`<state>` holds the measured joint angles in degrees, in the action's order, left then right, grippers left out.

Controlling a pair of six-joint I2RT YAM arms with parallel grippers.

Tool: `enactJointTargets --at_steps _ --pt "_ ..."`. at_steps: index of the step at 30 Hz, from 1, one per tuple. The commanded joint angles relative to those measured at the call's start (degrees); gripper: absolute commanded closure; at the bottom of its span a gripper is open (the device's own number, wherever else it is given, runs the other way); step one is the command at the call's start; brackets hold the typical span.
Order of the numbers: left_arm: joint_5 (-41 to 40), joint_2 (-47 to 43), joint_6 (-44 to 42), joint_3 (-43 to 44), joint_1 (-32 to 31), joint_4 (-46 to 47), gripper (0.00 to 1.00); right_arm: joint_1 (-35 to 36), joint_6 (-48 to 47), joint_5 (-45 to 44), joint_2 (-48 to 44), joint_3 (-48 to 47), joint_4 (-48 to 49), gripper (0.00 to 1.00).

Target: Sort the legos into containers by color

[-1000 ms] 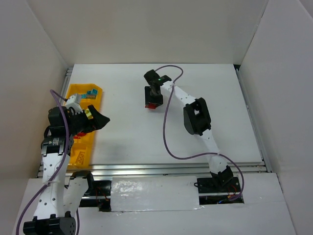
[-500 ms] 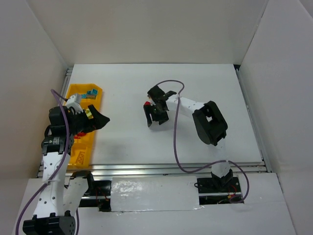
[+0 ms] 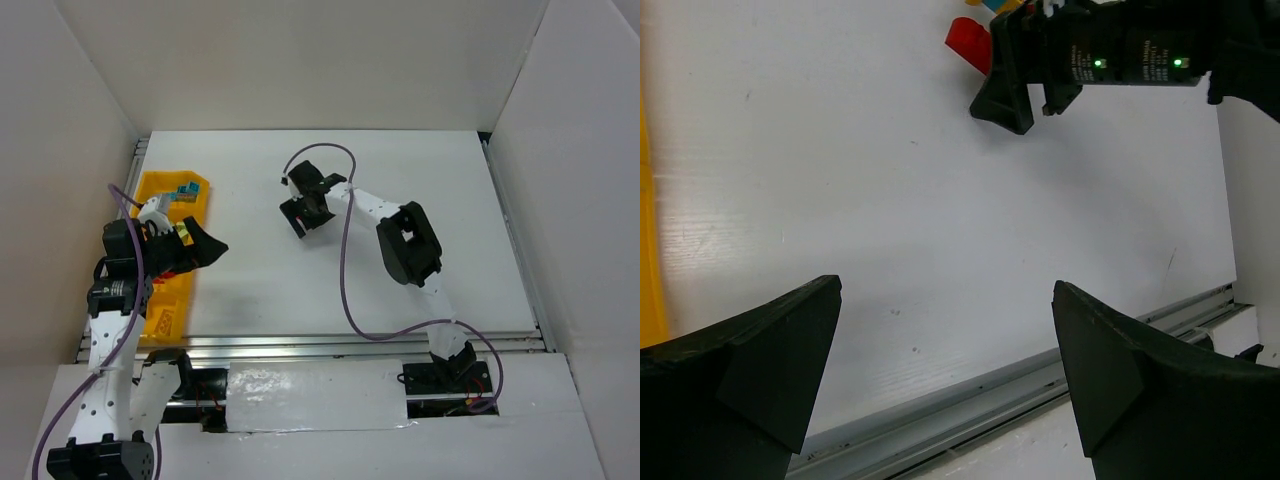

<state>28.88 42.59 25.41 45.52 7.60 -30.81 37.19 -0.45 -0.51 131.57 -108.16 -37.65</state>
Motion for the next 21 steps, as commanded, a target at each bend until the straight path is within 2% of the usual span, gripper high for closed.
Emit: enactJointTargets --at_steps 1,9,19,21 --pt "2.49 0.04 -1.41 -0.17 -0.56 3.12 0.00 -0.19 -5.35 -3.53 2.37 -3.63 0.30 0.20" --pt "2.93 -0.58 -1.50 -0.52 -1.18 3.56 0.01 -0.62 -10.97 -1.16 4.04 -7.32 1.44 0.20" --pt "3.63 0.21 -1.50 -0.69 -1.79 3.82 0.01 -3.35 -17.04 8.95 11.77 -19.89 -9.36 0.20" --pt "3.64 0.39 -1.59 -0.78 -1.97 4.00 0.00 -3.53 -17.30 10.44 12.66 -21.74 -11.21 0.32"
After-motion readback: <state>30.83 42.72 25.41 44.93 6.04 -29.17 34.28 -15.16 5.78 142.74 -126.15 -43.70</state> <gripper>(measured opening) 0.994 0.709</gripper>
